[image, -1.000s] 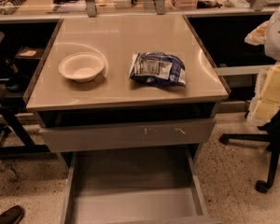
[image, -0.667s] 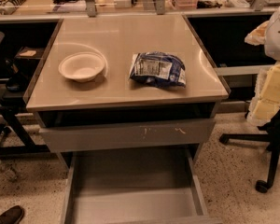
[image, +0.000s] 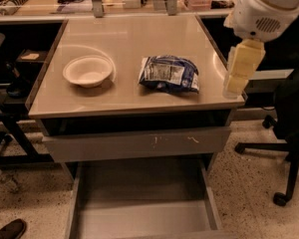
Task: Place blue chip bag into middle drawer
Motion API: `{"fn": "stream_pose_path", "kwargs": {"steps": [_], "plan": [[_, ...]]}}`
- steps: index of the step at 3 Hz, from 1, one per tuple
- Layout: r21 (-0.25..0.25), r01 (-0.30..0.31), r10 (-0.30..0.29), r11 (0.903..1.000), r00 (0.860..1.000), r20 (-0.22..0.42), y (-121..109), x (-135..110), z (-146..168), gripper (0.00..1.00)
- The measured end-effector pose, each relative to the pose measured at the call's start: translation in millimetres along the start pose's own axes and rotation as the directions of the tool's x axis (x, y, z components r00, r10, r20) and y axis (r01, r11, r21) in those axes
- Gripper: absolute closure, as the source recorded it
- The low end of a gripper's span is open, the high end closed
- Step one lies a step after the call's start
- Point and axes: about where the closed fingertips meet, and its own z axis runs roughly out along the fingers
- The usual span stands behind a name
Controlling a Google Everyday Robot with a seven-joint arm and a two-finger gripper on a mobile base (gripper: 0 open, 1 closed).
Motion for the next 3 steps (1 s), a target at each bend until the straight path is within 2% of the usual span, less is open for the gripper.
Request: {"fn": "stream_pose_path", "kwargs": {"steps": [1, 2, 3], "plan": [[-0.016, 0.044, -0.043, 0.9989, 0.999, 0.010, -26, -41, 25, 0.00], [-0.047, 0.076, -0.076, 0.9960, 0.997, 0.002, -43, -75, 54, 0.00], [-0.074, 0.084, -0.085, 0.9937, 0.996, -0.012, -56, -91, 82, 0.00]]}}
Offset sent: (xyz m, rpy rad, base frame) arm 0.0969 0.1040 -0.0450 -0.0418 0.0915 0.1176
